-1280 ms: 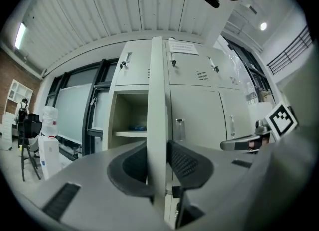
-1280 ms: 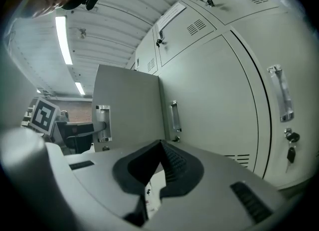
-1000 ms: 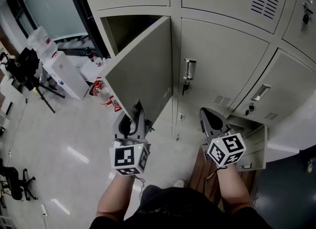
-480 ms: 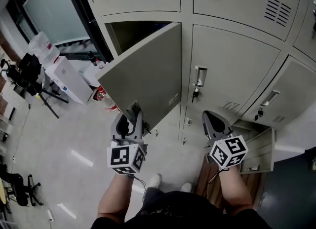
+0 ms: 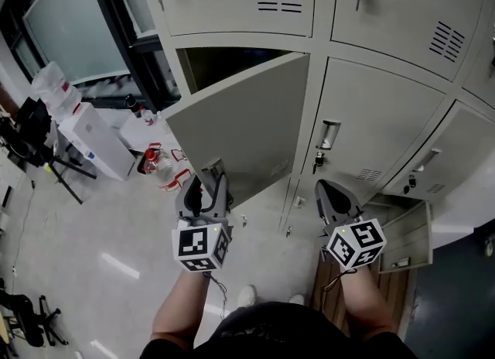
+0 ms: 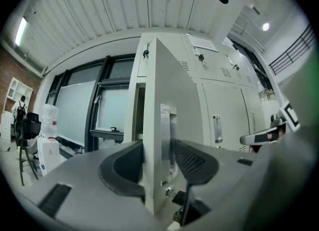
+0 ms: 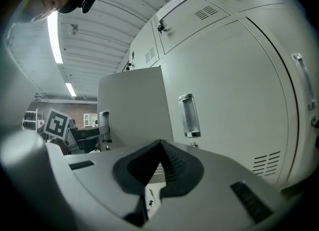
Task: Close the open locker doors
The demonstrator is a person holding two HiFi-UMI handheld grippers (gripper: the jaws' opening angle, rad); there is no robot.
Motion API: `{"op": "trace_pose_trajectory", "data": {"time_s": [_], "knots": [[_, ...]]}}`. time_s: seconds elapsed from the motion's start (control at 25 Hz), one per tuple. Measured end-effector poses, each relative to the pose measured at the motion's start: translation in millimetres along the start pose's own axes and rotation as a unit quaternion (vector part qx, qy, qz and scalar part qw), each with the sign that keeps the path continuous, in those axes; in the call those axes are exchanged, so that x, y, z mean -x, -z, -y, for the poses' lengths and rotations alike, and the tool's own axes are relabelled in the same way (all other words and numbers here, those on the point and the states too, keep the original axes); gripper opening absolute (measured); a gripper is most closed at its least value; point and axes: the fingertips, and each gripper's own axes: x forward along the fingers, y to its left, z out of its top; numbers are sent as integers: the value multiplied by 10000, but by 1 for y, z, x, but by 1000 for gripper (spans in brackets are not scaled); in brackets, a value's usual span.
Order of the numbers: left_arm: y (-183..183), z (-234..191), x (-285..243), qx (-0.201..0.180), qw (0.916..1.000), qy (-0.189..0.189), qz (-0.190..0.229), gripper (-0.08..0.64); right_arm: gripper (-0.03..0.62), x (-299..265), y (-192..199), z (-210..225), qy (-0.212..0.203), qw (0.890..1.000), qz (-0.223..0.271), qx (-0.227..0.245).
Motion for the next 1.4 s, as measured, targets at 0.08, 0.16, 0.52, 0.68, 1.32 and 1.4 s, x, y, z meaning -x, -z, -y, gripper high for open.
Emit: {"op": "trace_pose_trajectory", "data": {"time_s": [0.08, 0.16, 0.52, 0.68, 1.32, 1.4], "knots": [[0, -6, -5, -19, 10000, 25, -12, 198, 0, -3, -1, -6, 60, 10000, 21, 16], [-1, -12, -11, -35, 10000, 57, -4, 198, 0, -7, -2, -11, 126, 9999, 32, 24], [-2, -34, -37, -175, 9998, 117, -2, 198, 0, -13, 8, -26, 447, 9990, -4, 6], [-2, -40, -47, -248, 9996, 120, 8, 201, 0, -15, 13, -30, 559, 9984, -17, -25], [-2, -61, -90, -331, 9993, 147, -55, 225, 0, -14, 17, -41, 951, 9955, -25, -6], [-2, -63, -95, -292, 9995, 138, -59, 225, 0, -13, 18, -41, 986, 9951, -44, 11]]}}
